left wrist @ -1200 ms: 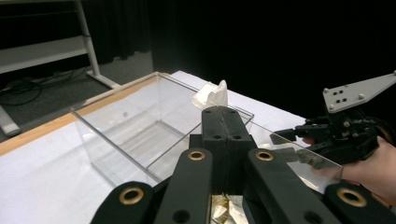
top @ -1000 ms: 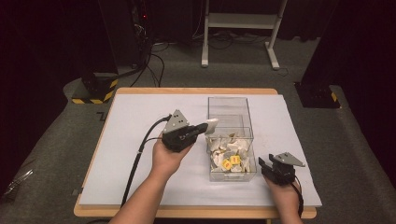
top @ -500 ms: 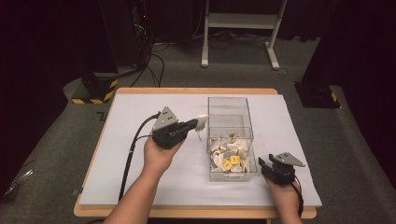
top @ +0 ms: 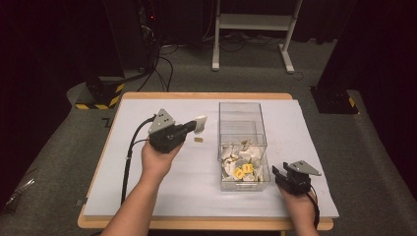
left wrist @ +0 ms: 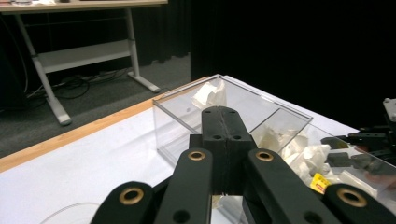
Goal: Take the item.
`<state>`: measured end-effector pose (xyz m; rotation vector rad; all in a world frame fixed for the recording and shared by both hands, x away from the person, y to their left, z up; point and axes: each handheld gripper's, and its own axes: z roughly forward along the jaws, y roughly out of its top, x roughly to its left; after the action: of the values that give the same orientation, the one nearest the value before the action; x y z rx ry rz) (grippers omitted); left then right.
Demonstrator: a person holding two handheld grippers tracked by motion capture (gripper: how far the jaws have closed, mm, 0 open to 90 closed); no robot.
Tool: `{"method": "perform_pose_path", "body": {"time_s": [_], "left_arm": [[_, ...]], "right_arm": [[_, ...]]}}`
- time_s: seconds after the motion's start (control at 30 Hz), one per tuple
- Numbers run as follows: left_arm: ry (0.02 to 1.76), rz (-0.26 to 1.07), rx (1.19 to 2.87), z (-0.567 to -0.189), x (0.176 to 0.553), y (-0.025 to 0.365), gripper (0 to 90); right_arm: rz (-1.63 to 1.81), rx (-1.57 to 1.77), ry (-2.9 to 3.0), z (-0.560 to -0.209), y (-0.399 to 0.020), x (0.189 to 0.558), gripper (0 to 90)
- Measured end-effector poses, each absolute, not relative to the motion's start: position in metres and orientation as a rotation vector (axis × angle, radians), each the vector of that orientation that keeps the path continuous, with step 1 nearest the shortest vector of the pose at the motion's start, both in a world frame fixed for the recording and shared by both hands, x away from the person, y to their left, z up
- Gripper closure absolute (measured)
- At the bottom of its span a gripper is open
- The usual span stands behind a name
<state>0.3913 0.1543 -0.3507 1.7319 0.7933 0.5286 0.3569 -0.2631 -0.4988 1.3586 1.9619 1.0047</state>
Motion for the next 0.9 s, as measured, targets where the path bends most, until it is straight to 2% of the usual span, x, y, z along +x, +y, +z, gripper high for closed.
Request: {"method": "perform_pose_path", "body": {"time_s": [0.9], "left_arm": [[0.905,0.618,1.679,-0.352,0.410,0.200,90.0]], "right_arm": [[1.002,1.352,1.961,-0.499,-0.263,0.357,52.0]]}}
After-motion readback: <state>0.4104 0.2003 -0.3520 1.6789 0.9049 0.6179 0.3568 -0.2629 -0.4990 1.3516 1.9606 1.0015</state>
